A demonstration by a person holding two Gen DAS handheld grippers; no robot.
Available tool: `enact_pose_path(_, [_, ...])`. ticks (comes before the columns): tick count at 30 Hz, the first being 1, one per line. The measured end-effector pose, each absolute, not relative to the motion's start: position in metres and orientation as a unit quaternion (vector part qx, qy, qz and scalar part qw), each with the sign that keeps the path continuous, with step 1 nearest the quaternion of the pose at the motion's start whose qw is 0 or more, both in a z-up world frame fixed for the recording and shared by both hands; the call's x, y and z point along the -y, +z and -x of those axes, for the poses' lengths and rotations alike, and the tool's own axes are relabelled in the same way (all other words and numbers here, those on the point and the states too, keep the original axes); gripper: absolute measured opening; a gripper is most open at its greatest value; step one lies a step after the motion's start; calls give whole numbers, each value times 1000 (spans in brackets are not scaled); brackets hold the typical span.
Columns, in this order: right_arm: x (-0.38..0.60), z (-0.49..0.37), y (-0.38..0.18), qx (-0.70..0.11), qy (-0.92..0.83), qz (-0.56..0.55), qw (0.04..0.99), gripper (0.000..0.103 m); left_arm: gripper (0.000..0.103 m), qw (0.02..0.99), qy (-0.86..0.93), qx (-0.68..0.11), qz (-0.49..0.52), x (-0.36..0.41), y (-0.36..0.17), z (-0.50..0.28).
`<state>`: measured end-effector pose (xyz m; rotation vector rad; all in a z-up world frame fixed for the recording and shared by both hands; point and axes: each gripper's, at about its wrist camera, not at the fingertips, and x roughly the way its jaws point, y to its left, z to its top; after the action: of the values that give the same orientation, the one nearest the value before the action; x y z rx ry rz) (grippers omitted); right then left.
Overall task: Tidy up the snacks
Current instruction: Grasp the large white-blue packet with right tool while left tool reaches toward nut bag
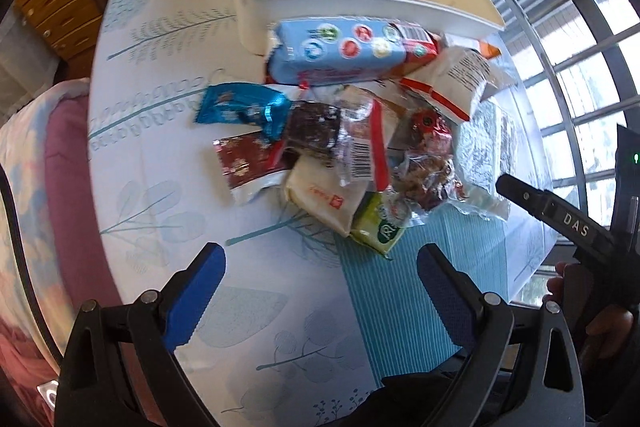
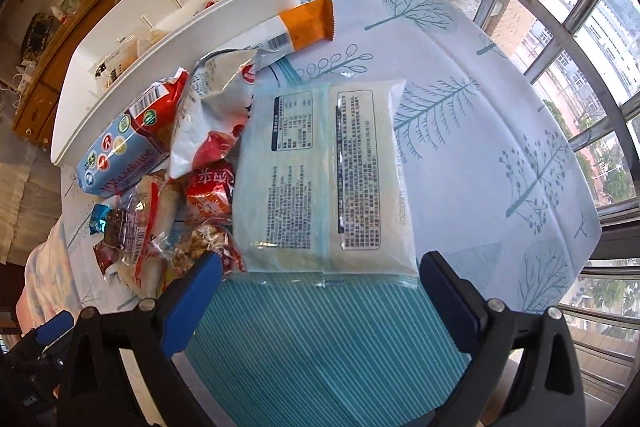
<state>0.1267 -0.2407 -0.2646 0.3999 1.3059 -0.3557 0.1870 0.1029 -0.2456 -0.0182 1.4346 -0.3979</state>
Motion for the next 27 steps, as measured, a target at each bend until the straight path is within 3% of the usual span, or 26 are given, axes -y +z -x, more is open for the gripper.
enact_pose_path(27, [266,-188,-320,-657,-117,-155,729,103,96,698,-243,-673,-18,7,-281,-213])
